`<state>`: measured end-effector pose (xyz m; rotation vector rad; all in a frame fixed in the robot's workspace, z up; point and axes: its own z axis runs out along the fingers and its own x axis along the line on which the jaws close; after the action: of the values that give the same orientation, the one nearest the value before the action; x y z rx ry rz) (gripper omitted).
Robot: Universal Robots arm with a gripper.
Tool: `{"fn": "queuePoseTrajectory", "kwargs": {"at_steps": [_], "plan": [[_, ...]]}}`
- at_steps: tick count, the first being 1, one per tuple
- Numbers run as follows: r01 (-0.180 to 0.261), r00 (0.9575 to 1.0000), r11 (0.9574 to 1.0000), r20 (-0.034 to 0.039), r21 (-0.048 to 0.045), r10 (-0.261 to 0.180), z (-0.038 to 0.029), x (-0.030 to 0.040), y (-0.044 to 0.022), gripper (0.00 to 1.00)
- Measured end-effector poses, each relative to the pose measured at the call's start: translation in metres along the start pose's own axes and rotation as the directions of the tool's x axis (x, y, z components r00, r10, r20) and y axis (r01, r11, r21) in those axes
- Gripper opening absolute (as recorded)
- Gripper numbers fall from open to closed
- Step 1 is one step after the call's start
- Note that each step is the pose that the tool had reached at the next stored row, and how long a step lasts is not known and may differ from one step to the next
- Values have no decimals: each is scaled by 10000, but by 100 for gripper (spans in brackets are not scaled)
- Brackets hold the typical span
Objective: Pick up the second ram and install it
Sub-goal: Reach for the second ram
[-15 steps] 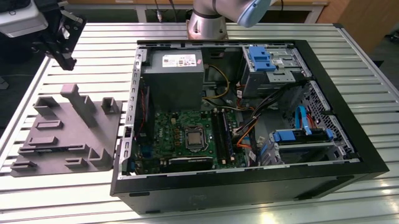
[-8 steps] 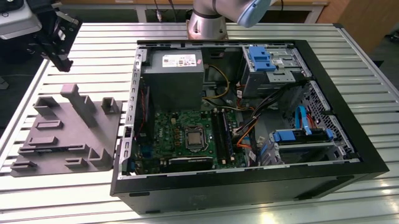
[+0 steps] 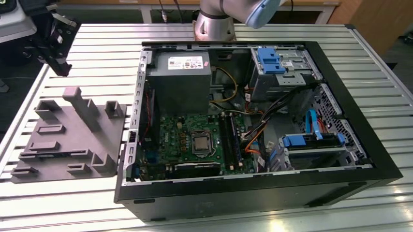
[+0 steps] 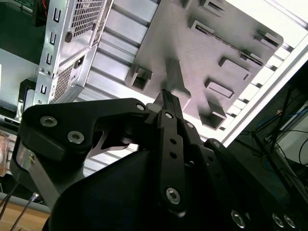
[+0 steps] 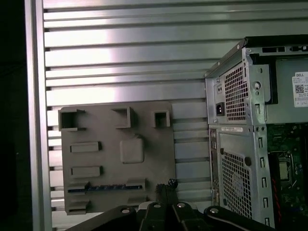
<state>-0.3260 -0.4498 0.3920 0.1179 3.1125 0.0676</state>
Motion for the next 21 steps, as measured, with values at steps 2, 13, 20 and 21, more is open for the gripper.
{"fn": "queuePoseTrajectory", "kwargs": {"at_steps": [2,13,20,21], "plan": [[0,10000,10000,0,0,0,0,14,-12,11],[-1,10000,10000,-1,1,1,-1,93,-63,11],[-1,10000,10000,0,0,1,0,134,-83,11],[0,10000,10000,0,0,0,1,140,-86,11]]}}
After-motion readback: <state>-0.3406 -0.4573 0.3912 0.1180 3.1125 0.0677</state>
